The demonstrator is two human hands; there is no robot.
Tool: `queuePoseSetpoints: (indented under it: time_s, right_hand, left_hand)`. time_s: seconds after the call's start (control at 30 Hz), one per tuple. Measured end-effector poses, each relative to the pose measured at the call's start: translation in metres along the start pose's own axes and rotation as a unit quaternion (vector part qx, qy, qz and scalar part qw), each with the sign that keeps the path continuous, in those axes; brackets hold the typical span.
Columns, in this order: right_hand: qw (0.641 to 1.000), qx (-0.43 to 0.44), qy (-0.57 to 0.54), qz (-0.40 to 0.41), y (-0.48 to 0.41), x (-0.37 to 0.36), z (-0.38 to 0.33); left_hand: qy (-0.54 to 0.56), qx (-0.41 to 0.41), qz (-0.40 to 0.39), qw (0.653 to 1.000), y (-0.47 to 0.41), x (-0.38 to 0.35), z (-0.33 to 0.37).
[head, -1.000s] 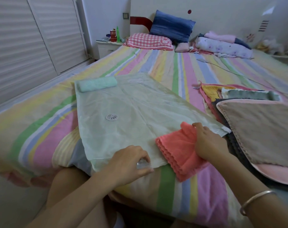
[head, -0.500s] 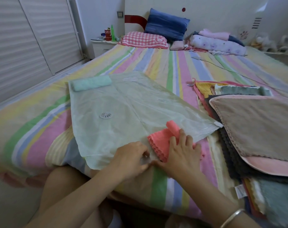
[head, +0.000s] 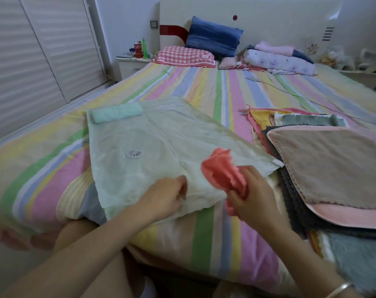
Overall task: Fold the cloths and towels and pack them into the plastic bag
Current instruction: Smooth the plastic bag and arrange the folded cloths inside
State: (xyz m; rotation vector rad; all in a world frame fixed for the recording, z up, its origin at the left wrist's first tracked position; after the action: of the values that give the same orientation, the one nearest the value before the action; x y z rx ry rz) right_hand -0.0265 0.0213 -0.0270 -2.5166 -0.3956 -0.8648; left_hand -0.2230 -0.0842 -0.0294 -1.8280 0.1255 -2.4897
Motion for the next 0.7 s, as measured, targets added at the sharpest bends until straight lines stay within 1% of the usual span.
queuePoseSetpoints:
  time_s: [0.03, 0.07, 0.13, 0.2, 0.27, 0.33, 0.43, 0.5, 0.53, 0.57, 0.63, 0.67, 0.7]
  right_hand:
    - [0.997, 0.06, 0.048, -0.008, 0.004, -0.004, -0.001]
    - [0.989, 0.109, 0.1, -0.017, 0.007, -0.009, 0.001]
    - [0.973, 0.161, 0.159, -0.034, 0.013, -0.02, 0.007]
    - [0.968, 0.171, 0.18, -0.046, 0.016, -0.029, 0.014]
    - [0.962, 0.172, 0.205, -0.056, 0.019, -0.035, 0.019]
    - [0.955, 0.174, 0.232, -0.066, 0.02, -0.038, 0.022]
    - [0.94, 0.183, 0.274, -0.084, 0.02, -0.041, 0.022]
    - [0.94, 0.155, 0.287, -0.102, 0.014, -0.041, 0.013]
    - [0.942, 0.129, 0.287, -0.115, 0.009, -0.039, 0.006]
    - [0.951, 0.082, 0.265, -0.135, 0.004, -0.036, -0.005]
    - [0.972, -0.025, 0.171, -0.157, -0.008, -0.027, -0.031]
    - [0.978, -0.08, 0.107, -0.162, -0.016, -0.024, -0.044]
    - [0.976, -0.132, 0.045, -0.169, -0.028, -0.024, -0.052]
  left_hand:
    - [0.077, 0.042, 0.022, 0.996, 0.0, 0.008, -0.007]
    - [0.13, 0.075, 0.053, 0.987, 0.0, 0.015, -0.012]
    - [0.154, 0.113, 0.102, 0.976, 0.002, 0.027, -0.018]
    - [0.142, 0.133, 0.135, 0.972, 0.002, 0.037, -0.016]
    - [0.107, 0.126, 0.177, 0.97, 0.002, 0.045, -0.012]
    - [0.073, 0.099, 0.234, 0.964, 0.001, 0.053, -0.009]
    - [0.079, 0.036, 0.303, 0.949, -0.002, 0.067, -0.009]
    - [0.119, -0.005, 0.321, 0.939, -0.001, 0.077, -0.007]
    - [0.135, -0.02, 0.319, 0.938, 0.0, 0.083, -0.004]
    - [0.15, -0.031, 0.313, 0.937, 0.001, 0.089, -0.001]
    - [0.21, -0.044, 0.29, 0.933, 0.005, 0.101, 0.009]
    - [0.265, -0.044, 0.273, 0.924, 0.007, 0.109, 0.013]
    - [0.328, -0.044, 0.255, 0.909, 0.008, 0.117, 0.016]
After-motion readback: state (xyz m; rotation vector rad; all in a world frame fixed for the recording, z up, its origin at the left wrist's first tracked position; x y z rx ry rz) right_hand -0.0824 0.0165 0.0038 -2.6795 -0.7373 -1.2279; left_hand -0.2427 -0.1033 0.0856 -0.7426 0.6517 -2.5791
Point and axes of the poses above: each hand's wrist, its own y-axis away from the middle knuckle, its own x-axis out of the back of the hand, z = x × y, the point moved 1 cm from there along -y, towards the middle knuckle, and after that the axes turned 15 degrees about -x, right-handed, at the moved point
